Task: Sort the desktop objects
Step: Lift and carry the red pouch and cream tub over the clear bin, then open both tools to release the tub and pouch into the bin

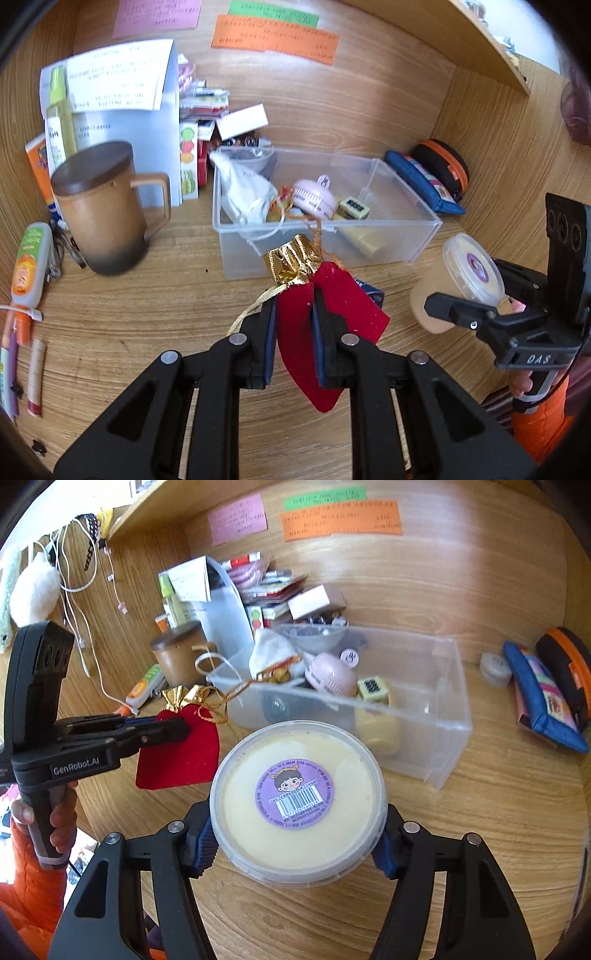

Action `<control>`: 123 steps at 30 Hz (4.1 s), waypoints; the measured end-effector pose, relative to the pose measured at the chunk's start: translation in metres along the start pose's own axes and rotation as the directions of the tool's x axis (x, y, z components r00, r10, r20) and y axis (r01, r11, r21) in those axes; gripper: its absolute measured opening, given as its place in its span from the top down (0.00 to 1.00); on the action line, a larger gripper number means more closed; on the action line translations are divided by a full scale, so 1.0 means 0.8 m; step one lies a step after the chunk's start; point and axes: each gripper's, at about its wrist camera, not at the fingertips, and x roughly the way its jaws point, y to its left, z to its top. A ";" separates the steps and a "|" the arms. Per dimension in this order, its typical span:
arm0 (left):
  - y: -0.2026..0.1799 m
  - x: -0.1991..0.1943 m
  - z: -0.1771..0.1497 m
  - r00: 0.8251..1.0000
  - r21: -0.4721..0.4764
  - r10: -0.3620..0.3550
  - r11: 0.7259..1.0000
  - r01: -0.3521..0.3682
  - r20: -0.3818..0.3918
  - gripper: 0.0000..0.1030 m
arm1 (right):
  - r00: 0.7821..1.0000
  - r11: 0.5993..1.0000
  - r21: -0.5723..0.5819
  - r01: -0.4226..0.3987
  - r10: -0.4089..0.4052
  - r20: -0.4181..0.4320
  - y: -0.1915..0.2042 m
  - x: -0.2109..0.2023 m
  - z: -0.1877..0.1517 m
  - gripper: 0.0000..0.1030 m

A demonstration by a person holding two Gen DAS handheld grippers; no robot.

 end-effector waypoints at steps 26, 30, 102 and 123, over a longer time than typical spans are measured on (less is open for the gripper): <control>-0.015 -0.033 0.080 0.988 0.061 -0.017 0.998 0.008 0.155 0.84 | 0.992 0.998 -0.042 0.045 -0.040 0.116 -0.019 -0.036 0.084 0.39; -0.015 -0.032 0.093 0.985 0.064 -0.015 0.998 0.004 0.170 0.84 | 0.992 0.998 -0.041 0.049 -0.044 0.119 -0.025 -0.032 0.094 0.39; 0.032 0.169 0.130 0.994 0.064 0.081 0.995 -0.077 -0.070 0.74 | 0.944 0.947 -0.122 0.299 -0.312 -0.110 -0.096 0.151 0.133 0.37; 0.021 0.161 0.128 0.992 0.107 0.120 0.987 -0.117 -0.022 0.51 | 0.949 0.948 -0.126 0.294 -0.305 -0.084 -0.094 0.139 0.133 0.24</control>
